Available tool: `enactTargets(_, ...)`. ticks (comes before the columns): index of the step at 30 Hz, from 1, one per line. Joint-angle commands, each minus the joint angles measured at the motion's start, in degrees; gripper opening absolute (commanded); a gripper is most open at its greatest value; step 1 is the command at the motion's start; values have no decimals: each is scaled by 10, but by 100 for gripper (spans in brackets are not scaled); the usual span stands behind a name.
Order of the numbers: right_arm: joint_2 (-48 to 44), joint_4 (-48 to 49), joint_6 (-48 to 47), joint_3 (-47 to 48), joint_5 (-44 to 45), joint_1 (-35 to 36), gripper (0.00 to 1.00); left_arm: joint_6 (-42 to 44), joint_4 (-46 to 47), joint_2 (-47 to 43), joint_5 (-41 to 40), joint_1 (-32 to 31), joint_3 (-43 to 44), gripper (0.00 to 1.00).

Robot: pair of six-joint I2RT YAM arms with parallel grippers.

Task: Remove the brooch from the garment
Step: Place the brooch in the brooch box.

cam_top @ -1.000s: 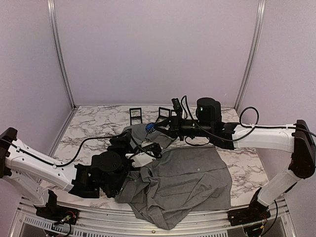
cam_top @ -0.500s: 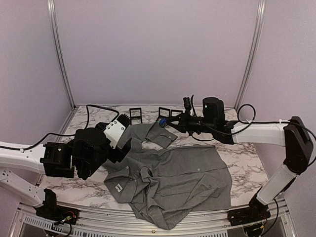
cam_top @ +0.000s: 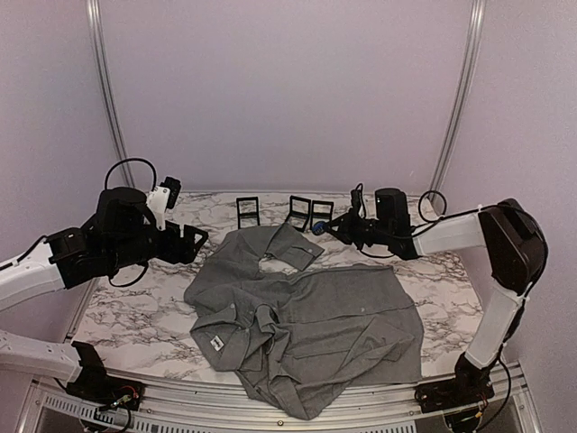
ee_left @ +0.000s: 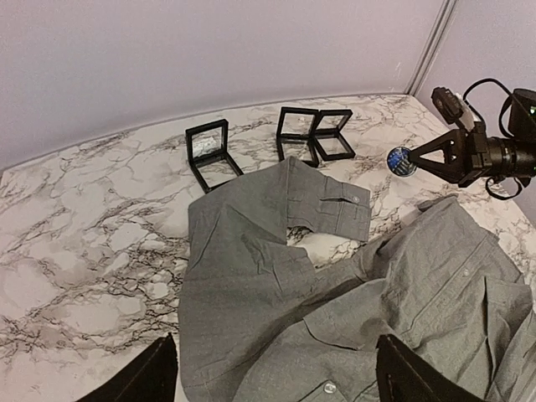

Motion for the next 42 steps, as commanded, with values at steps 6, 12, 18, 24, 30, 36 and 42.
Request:
enactTargets(6, 125, 40, -10, 112, -2, -51, 0, -69, 15, -30, 234, 105, -56, 84)
enactTargets(12, 199, 30, -7, 188, 2, -64, 0, -62, 21, -49, 248, 117, -83, 84)
enactTargets(18, 253, 8, -1, 239, 19, -71, 0, -58, 31, -67, 253, 124, -109, 85)
enactTargets(24, 291, 2, 7, 280, 33, -73, 0, -60, 42, -81, 259, 127, -121, 85)
enactTargets(30, 320, -15, 18, 321, 49, -80, 0, -59, 38, -83, 271, 128, -128, 85)
enactTargets(36, 333, -33, 21, 346, 63, -84, 0, -58, 38, -82, 282, 128, -126, 85)
enactTargets(42, 346, -52, 18, 365, 65, -84, 0, -57, 39, -79, 288, 128, -126, 85)
